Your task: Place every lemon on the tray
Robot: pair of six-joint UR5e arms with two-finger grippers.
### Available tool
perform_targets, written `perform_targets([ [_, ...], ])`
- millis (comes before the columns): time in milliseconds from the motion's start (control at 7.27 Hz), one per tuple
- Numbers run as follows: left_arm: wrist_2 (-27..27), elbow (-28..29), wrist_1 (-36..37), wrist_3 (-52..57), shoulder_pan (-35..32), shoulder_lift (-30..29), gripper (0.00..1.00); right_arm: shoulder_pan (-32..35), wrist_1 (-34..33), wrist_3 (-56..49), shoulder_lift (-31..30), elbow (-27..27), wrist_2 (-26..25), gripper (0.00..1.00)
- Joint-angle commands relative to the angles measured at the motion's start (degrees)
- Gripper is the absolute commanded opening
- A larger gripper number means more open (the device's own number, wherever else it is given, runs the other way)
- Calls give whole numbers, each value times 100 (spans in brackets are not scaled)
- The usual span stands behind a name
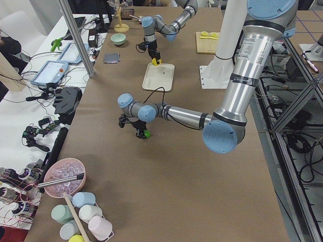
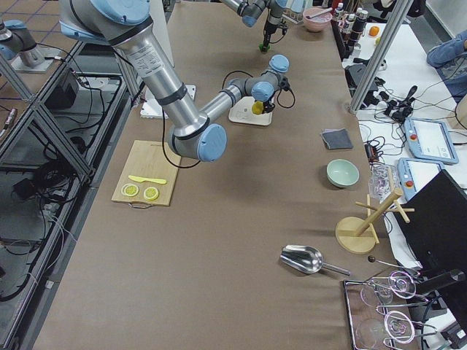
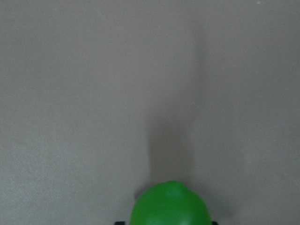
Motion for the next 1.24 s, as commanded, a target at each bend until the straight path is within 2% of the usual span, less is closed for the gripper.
perform_targets([
  [0, -512, -577, 739, 2, -288, -53, 0, -175, 54, -4, 3, -49, -123, 42],
  [275, -558, -1387, 1026, -58, -290, -62, 0, -210, 106, 5, -6, -49, -150, 100],
  [412, -611, -1468, 974, -76, -246, -332, 0, -158, 107, 5, -6, 20, -141, 100],
  [550, -1055, -1382, 973, -164, -72, -683, 0, 147, 63, -4, 55, 73, -124, 100],
  [688, -1277, -1363, 851, -878, 174, -930, 0, 350, -7, -4, 4, 265, -80, 100],
  [825, -1244, -1302, 293, -1520, 663, -1046, 0, 509, -34, -12, -32, 302, -19, 100],
  [1100, -1191, -315, -1339, -2707, 1255, -1615, 0, 930, -8, -12, -259, 346, 349, 100],
])
